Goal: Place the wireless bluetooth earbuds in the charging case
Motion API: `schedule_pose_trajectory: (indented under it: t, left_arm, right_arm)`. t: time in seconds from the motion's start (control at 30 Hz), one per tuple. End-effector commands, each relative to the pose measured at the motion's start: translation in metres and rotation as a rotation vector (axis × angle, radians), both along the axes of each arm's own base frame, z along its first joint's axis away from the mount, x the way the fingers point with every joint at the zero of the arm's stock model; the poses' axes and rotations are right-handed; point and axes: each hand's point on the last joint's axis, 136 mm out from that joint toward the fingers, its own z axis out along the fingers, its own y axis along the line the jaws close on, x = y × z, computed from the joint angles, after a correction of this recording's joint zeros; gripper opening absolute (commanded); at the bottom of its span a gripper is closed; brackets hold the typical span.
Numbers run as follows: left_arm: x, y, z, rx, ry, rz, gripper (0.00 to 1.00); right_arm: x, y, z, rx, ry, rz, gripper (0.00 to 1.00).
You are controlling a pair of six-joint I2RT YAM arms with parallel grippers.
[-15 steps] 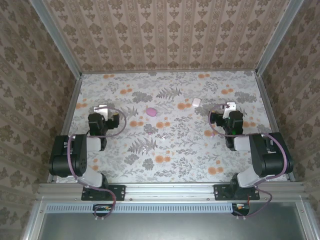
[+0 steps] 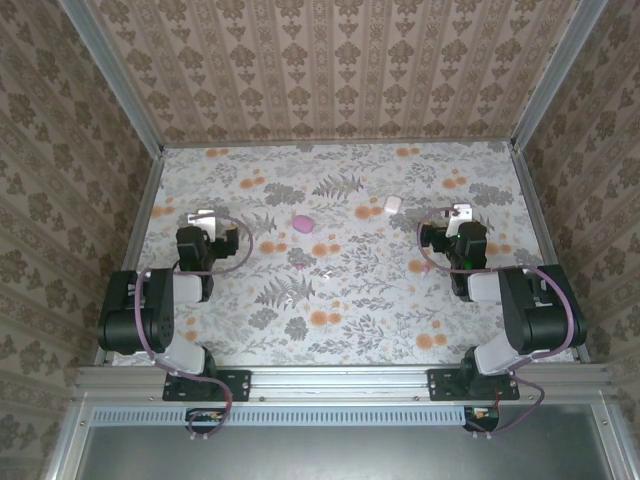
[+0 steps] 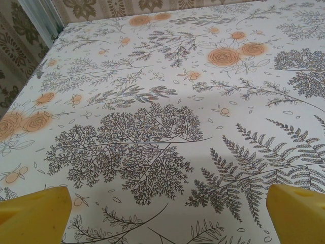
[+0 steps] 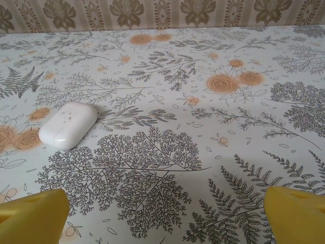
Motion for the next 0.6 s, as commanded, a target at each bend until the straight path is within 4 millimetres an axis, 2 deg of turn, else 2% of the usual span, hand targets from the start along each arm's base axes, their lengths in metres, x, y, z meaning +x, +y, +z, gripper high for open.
schedule_pose_trajectory:
  t: [0.0, 0.2, 0.33, 0.4, 0.5, 0.57]
  left_arm:
    - [0.006, 0.001, 0.011, -0.010, -0.035, 0.010, 1.00]
    - [0.006, 0.001, 0.011, -0.011, -0.035, 0.011, 1.00]
    - [0.006, 0.001, 0.011, -0.012, -0.035, 0.010, 1.00]
    - [0.006, 0.001, 0.013, -0.005, -0.041, 0.013, 1.00]
    - [0.003, 0.002, 0.028, 0.032, -0.052, 0.051, 1.00]
    - [-0.002, 0.001, 0.043, 0.027, -0.043, 0.057, 1.00]
  right_arm:
    - [0.005, 0.000, 0.005, 0.010, -0.012, 0.006, 1.00]
    - [0.005, 0.000, 0.007, 0.001, -0.012, 0.000, 1.00]
    - [0.008, 0.005, 0.022, -0.016, 0.035, 0.012, 1.00]
    - [0.008, -0.001, 0.029, 0.023, 0.127, -0.043, 1.00]
    - [0.004, 0.001, 0.060, 0.119, 0.166, -0.076, 1.00]
    - [0.002, 0.002, 0.084, 0.262, 0.172, -0.139, 1.00]
